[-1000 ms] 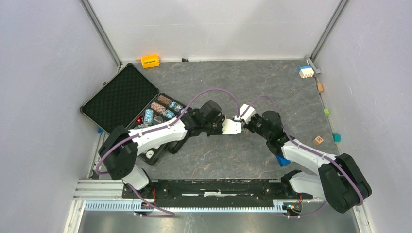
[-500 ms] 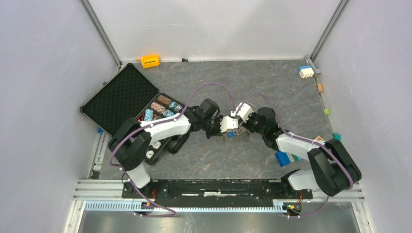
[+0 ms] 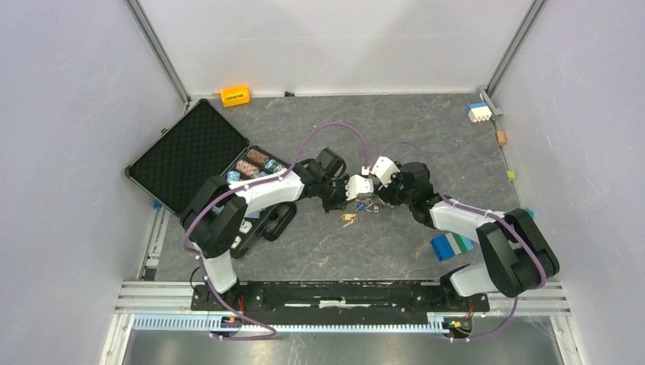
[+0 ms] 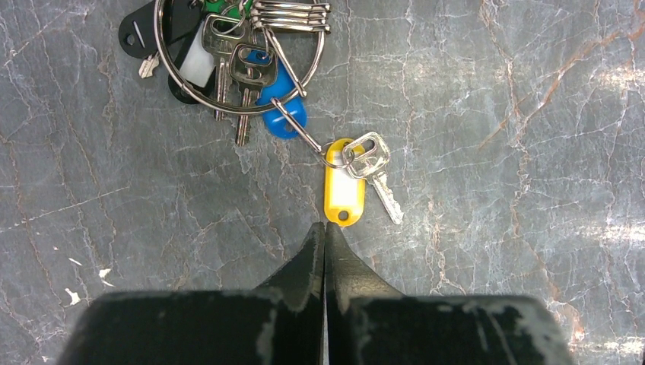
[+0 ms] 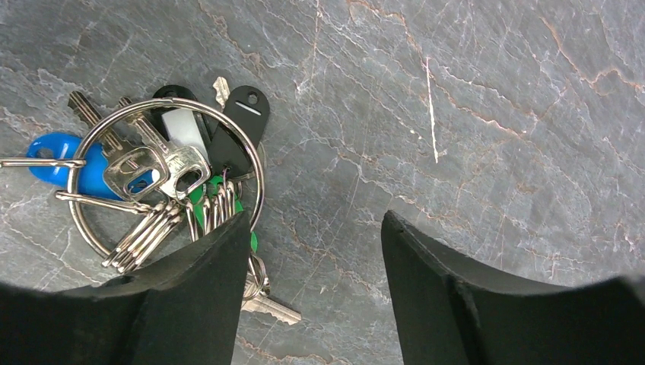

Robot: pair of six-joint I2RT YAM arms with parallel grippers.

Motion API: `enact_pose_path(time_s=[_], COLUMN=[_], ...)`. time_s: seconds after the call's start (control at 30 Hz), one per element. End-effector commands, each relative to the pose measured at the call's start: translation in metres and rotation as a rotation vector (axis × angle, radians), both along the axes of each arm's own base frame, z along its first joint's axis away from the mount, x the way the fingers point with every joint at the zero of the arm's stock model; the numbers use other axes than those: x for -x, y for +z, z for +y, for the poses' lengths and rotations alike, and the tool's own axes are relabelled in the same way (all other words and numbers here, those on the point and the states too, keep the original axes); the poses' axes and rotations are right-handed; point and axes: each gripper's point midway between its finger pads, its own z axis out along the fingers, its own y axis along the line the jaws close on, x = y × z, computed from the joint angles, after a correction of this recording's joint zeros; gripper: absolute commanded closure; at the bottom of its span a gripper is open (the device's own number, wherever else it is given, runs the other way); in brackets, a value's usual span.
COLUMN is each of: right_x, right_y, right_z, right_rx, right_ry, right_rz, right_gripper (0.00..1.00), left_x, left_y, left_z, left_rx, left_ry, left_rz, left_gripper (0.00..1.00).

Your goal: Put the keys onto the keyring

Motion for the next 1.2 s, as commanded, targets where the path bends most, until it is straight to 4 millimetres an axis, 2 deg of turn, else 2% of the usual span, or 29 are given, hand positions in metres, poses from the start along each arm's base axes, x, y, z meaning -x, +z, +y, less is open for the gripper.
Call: enact_pose_path(time_s=[0.0, 0.23, 0.33, 0.63, 0.83, 1.03, 1.17], right_x=[0.012, 0.019, 0.021, 0.033, 0.030, 0.040, 0.046], right_y=[0.038, 0.056, 0.065, 0.067, 0.079, 0.090, 0.093], right_z=[0.054, 0.045, 0.037, 0.006, -0.019, -0.025, -0.026], right_rx=[-0.075, -0.174, -0.186, -0.162, -0.150, -0.164, -0.172], right_ry=[0.327, 0.350, 0.337, 0.284, 0.179, 0.149, 0.142], right_rz=[-0.112, -0.104, -0.115, -0.108, -0.118, -0.107, -0.095], right_gripper=[0.27, 0.15, 0.14, 0.13, 0.13, 0.13, 0.13], left_x=[-0.051, -0.036, -0.035, -0.019, -0.006, 0.001, 0.011], left_y=[-0.003, -0.010, -0.014, -0.017, -0.021, -0.026, -0.033], left_z=[0.039, 0.034, 0.029, 0.015, 0.001, -0.018, -0.026], left_rx=[-0.013, 0.000, -0.008, 0.000, -0.028, -0.060, -0.090], left_ry=[0.382, 0.349, 0.353, 0.305, 0.234, 0.171, 0.116], left_rz=[0.083, 0.160, 0.185, 0.239, 0.173, 0.115, 0.102], left_gripper=[0.92, 0.43, 0.30, 0.23, 0.18, 0.18, 0.21])
